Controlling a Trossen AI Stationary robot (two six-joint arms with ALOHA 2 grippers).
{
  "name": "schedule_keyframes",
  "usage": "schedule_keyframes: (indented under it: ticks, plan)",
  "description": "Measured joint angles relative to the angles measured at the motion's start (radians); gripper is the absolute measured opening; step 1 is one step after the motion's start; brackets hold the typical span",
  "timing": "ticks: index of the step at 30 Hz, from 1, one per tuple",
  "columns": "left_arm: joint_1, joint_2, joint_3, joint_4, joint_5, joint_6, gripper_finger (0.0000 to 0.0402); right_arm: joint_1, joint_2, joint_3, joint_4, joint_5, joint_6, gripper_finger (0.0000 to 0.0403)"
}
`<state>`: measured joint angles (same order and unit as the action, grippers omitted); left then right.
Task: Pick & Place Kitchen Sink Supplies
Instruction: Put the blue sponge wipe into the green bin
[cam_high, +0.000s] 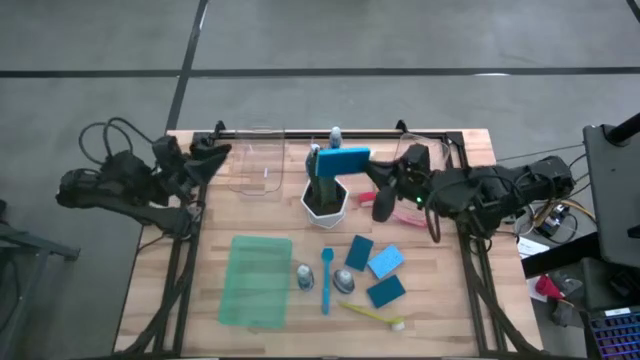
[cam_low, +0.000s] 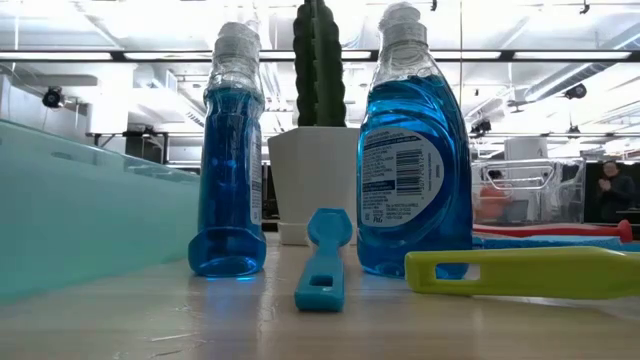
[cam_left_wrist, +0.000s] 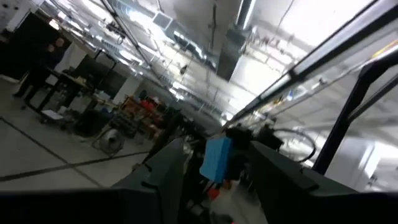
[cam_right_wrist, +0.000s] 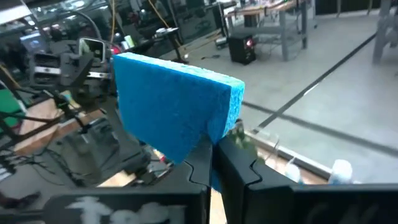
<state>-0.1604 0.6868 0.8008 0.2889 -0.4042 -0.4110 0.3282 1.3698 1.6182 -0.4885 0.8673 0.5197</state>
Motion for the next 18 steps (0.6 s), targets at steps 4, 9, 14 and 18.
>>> schedule_keyframes:
  ticks: [4, 9, 14, 18]
  plan:
    - [0.0, 0.11, 0.1, -0.001, 0.005, 0.038, 0.0174, -0.024, 0.057, 0.082, 0.001, -0.001, -0.068, 0.0011]
    - [0.0, 0.221, 0.199, -0.012, 0.007, 0.115, 0.0173, -0.031, 0.137, 0.196, 0.001, -0.002, -0.167, 0.0011]
    - [0.0, 0.288, 0.263, -0.008, 0.011, 0.152, 0.0173, -0.038, 0.203, 0.307, -0.039, -0.003, -0.2, 0.0011]
    - [-0.001, 0.314, 0.295, -0.01, 0.02, 0.155, 0.0173, -0.04, 0.243, 0.378, -0.107, -0.002, -0.201, 0.0011]
